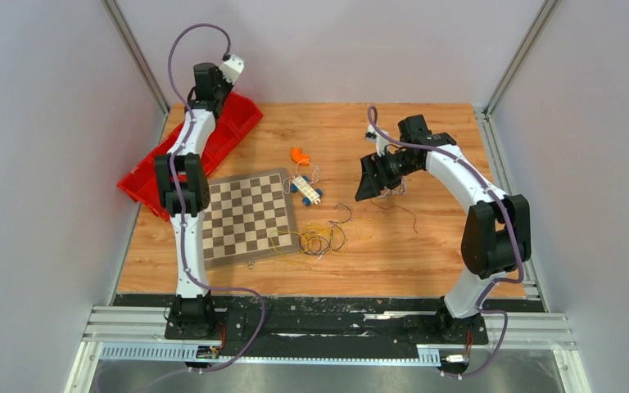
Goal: Untangle the cables
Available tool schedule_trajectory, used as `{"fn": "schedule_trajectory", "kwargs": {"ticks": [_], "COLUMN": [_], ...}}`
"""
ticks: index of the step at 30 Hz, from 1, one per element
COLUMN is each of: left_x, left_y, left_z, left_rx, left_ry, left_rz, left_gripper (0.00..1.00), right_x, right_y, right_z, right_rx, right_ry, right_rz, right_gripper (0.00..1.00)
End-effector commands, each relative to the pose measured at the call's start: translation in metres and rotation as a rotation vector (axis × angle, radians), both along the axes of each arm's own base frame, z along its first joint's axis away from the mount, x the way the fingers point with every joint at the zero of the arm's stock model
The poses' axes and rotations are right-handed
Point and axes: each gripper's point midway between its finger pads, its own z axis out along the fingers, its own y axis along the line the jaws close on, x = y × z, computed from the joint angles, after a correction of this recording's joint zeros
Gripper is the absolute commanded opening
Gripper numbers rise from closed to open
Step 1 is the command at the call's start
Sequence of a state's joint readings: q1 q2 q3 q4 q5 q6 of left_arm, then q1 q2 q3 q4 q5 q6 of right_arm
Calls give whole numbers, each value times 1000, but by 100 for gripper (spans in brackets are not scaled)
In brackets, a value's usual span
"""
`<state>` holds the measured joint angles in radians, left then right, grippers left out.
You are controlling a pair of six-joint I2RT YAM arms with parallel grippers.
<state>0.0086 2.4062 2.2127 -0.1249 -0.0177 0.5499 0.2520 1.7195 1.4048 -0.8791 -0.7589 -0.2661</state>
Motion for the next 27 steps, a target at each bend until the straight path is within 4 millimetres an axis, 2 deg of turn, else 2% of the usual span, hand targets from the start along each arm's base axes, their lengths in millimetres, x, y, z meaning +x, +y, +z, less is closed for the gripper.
{"fn": "schedule_trajectory", "kwargs": {"ticks": [1,3,4,5,7,8,9,10,11,12,13,14,15,16,17,18,19,20,21,22,23,24,25,26,27], "left_x": [12,10,7,3,-15,-23,-36,-47,-62,-77,-97,-117,-139,-160,-184,-206,-226,-247,-265,-283,-299,-319,-329,-351,-371], "left_y": [3,-1,-2,-6,-12,-14,-19,-21,-26,-30,-43,-51,-66,-75,-91,-105,-111,-123,-129,-139,-143,-152,-155,-168,-180], "left_z": [15,25,38,41,77,75,94,83,106,92,116,97,118,100,120,101,115,97,109,91,98,87,80,64,40], "left_rx": [53,22,10,-17,-51,-65,-87,-106,-145,-180,-233,-300,-351,-428,-477,-560,-585,-655,-674,-735,-749,-784,-794,-785,-781], "left_ry": [-80,-80,-92,-77,-93,-72,-76,-23,-39,28,23,118,115,202,200,285,275,349,337,404,398,440,463,511,586], "left_rz": [-44,-67,-72,-84,-104,-109,-126,-129,-137,-140,-185,-193,-255,-257,-328,-363,-394,-426,-456,-485,-506,-530,-537,-575,-596], "left_gripper": [46,71,75,78,81,82,83,84,84,85,89,92,96,98,99,100,100,100,100,100,100,100,100,100,100], "right_x": [11,9,8,8,5,4,2,0,-4,-8,-13,-18,-23,-27,-29,-30,-31,-31,-31,-32,-33,-34,-36,-37,-38], "right_y": [5,6,6,6,7,7,9,10,13,16,20,24,28,32,36,40,45,50,53,58,61,64,67,69,70], "right_z": [11,12,13,15,20,23,25,26,26,25,21,16,12,7,2,-3,-7,-11,-17,-22,-29,-38,-43,-48,-51], "right_rx": [29,37,40,43,50,55,59,62,65,64,57,49,42,37,30,20,9,-3,-21,-39,-59,-78,-91,-96,-99], "right_ry": [-36,-27,-26,-28,-35,-41,-45,-46,-42,-38,-30,-21,-13,-5,-3,-2,-6,-11,-12,-15,-14,-5,-2,7,13], "right_rz": [14,16,16,15,18,18,22,27,35,47,61,74,89,100,109,118,128,141,150,164,177,191,202,209,212], "right_gripper": [79,79,79,79,78,79,79,79,79,79,79,79,79,79,79,80,80,81,81,82,82,82,82,81,80]}}
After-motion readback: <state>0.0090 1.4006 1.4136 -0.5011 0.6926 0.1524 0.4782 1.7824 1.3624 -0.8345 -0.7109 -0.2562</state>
